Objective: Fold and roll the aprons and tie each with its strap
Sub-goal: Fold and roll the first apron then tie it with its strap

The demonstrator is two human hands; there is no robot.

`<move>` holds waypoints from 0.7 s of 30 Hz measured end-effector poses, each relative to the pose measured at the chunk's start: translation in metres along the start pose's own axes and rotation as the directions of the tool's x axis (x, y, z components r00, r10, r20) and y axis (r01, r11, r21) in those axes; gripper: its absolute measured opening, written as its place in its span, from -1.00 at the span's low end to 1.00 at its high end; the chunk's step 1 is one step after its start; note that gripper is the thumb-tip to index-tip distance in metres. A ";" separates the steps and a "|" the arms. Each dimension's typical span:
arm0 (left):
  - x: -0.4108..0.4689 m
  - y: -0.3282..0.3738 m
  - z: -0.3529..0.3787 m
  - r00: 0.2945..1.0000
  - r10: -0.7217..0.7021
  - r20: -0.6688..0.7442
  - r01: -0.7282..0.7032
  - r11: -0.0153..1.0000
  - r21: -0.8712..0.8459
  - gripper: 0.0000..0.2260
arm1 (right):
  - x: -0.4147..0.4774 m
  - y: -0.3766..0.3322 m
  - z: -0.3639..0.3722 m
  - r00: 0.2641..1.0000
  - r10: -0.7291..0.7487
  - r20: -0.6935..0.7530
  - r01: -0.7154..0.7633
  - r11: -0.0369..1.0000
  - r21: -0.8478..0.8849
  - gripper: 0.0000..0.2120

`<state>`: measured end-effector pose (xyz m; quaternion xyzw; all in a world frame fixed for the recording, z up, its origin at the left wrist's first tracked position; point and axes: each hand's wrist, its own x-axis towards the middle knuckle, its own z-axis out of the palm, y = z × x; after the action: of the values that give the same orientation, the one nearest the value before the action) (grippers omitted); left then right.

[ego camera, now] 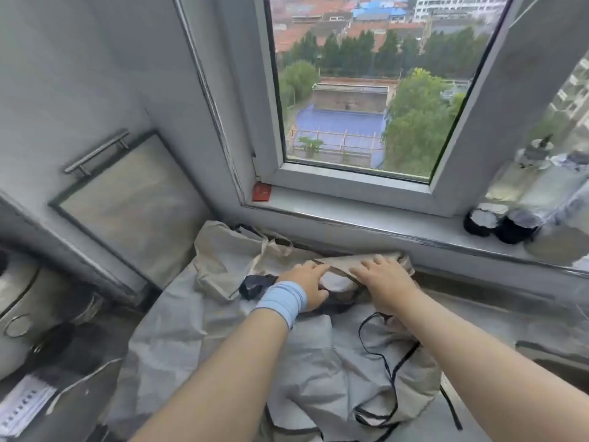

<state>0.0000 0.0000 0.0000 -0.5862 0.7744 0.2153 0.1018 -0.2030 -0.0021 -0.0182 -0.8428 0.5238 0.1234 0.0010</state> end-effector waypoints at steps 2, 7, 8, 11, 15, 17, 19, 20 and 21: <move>0.020 0.008 0.007 1.000 -0.020 0.020 0.020 1.000 -0.014 -0.44 | 0.013 0.008 0.009 1.000 0.027 0.012 -0.027 0.999 -0.041 -0.38; 0.062 0.008 0.021 0.989 -0.149 0.009 0.148 0.974 -0.172 -0.46 | 0.040 0.010 0.026 0.985 0.170 0.034 -0.170 0.985 0.025 -0.63; 0.068 0.004 0.021 0.985 -0.173 0.004 0.170 0.964 -0.202 -0.45 | 0.044 0.013 0.026 0.984 0.171 0.038 -0.172 0.985 0.020 -0.71; 0.082 -0.005 0.017 0.980 -0.200 -0.010 0.195 0.962 -0.191 -0.34 | 0.050 0.025 0.031 0.984 0.178 -0.013 -0.172 0.965 0.198 -0.72; 0.090 -0.006 0.002 0.988 -0.152 0.002 0.151 0.981 -0.125 -0.37 | 0.045 0.041 0.015 0.964 0.221 -0.144 -0.127 0.867 0.481 -0.74; 0.091 -0.008 -0.009 0.989 -0.134 0.057 0.140 0.983 -0.121 -0.39 | 0.041 0.048 0.004 0.949 0.242 -0.204 -0.099 0.839 0.535 -0.75; 0.086 -0.007 -0.024 0.991 -0.116 0.071 0.124 0.984 -0.131 -0.42 | 0.037 0.054 -0.008 0.922 0.277 -0.271 -0.069 0.805 0.589 -0.81; 0.083 -0.005 -0.034 0.992 -0.105 0.068 0.113 0.985 -0.127 -0.50 | 0.036 0.057 -0.015 0.903 0.298 -0.308 -0.059 0.799 0.599 -0.84; 0.081 -0.004 -0.041 0.994 -0.093 0.053 0.099 0.987 -0.124 -0.62 | 0.035 0.057 -0.022 0.888 0.326 -0.324 -0.063 0.786 0.615 -0.85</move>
<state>-0.0160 -0.0891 0.0026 -0.6230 0.7274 0.2723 0.0928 -0.2340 -0.0614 0.0025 -0.7466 0.6099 -0.2269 0.1383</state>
